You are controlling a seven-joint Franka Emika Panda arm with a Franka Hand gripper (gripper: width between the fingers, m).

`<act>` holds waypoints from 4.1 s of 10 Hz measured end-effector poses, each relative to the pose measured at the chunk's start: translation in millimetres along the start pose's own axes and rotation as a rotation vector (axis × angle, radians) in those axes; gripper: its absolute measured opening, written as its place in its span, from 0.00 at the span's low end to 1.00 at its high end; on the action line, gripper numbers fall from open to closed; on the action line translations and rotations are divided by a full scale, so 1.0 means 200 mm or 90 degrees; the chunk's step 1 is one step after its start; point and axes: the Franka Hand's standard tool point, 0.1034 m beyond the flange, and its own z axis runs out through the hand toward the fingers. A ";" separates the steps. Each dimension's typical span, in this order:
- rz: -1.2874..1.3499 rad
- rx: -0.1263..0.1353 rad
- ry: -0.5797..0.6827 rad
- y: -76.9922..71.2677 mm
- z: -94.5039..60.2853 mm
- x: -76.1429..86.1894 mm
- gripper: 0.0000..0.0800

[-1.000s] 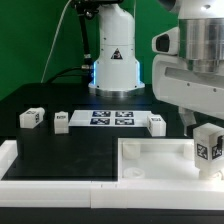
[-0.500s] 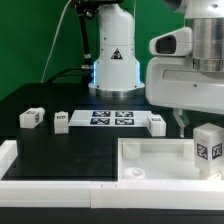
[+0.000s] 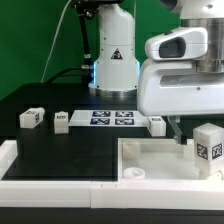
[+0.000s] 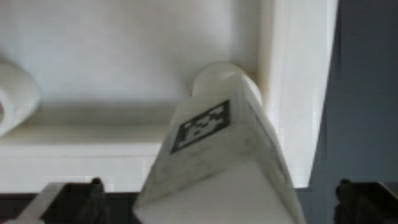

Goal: Assemble one leg

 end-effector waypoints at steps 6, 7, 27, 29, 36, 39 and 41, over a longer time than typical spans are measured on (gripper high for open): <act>-0.004 -0.002 0.000 0.00 0.00 0.00 0.56; -0.004 -0.002 -0.001 0.00 0.01 0.00 0.36; 0.244 0.002 -0.003 -0.03 0.03 -0.02 0.81; 0.120 0.002 -0.003 -0.02 0.03 -0.02 0.81; -0.003 -0.003 -0.004 -0.02 0.04 -0.02 0.51; 0.029 -0.003 -0.004 -0.02 0.04 -0.02 0.36; 0.225 -0.010 -0.004 -0.03 0.04 -0.03 0.36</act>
Offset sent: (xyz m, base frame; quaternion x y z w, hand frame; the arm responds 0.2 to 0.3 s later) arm 0.0000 0.0000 0.0000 0.0000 0.0000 0.0000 1.0000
